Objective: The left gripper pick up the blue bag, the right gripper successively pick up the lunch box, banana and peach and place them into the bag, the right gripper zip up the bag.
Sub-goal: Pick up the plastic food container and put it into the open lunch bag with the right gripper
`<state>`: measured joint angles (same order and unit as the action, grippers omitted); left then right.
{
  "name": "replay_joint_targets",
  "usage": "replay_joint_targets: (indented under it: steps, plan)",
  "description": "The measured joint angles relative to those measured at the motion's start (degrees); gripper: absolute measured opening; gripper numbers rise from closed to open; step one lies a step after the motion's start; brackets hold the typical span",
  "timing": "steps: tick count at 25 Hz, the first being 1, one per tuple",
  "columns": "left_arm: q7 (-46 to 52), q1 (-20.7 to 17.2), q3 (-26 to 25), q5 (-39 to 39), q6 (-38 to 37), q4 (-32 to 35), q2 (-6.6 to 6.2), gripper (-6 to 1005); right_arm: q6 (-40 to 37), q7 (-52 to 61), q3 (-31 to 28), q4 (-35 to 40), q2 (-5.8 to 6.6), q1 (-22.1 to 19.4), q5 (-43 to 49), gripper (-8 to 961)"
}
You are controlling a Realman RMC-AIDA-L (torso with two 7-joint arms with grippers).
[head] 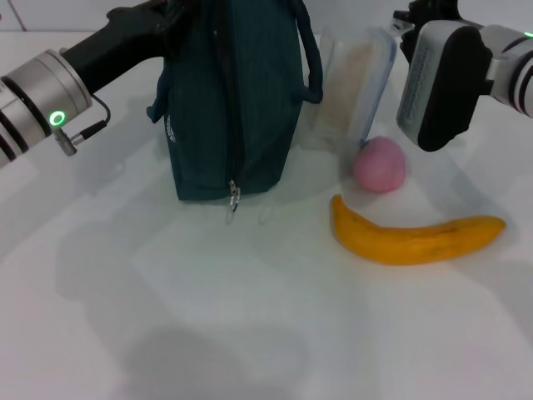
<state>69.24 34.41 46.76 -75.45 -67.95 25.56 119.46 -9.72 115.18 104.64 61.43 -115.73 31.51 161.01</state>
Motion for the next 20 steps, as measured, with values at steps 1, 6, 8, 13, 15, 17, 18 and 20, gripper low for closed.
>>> replay_joint_targets:
  steps: [1, 6, 8, 13, 15, 17, 18, 20]
  plan:
    - [-0.07, 0.02, 0.00, 0.01, 0.00, 0.01, 0.00, 99, 0.37, 0.01, 0.15, 0.11, -0.01, 0.03, 0.00, 81]
    - [-0.75, 0.04, 0.00, 0.04, 0.00, 0.02, -0.02, 99, 0.97, 0.02, 0.89, 0.94, 0.01, 0.18, 0.00, 81]
    - [-0.77, 0.04, 0.00, 0.36, 0.01, 0.02, -0.03, 99, 1.42, 0.00, 1.24, 1.02, -0.02, 0.16, 0.00, 81]
    - [-0.78, 0.04, 0.00, 0.81, 0.01, 0.02, -0.05, 99, 2.76, -0.10, 1.44, 2.49, -0.03, -0.30, 0.00, 80]
    - [-0.78, 0.04, 0.00, 0.82, 0.01, 0.02, -0.09, 99, 2.79, -0.25, 1.56, 2.91, -0.06, -0.50, 0.10, 80]
    - [-0.78, 0.04, 0.00, 0.83, 0.01, 0.02, -0.10, 99, 2.92, -0.35, 1.87, 3.17, -0.07, -0.77, 0.43, 80]
    - [-0.78, 0.04, 0.00, 0.84, 0.01, 0.02, -0.11, 99, 3.09, -0.52, 2.01, 3.20, -0.04, -0.92, 0.53, 80]
    - [-0.78, 0.04, 0.00, 0.84, 0.01, 0.02, -0.11, 99, 3.89, -1.46, 2.22, 3.21, 0.01, -1.47, 0.71, 81]
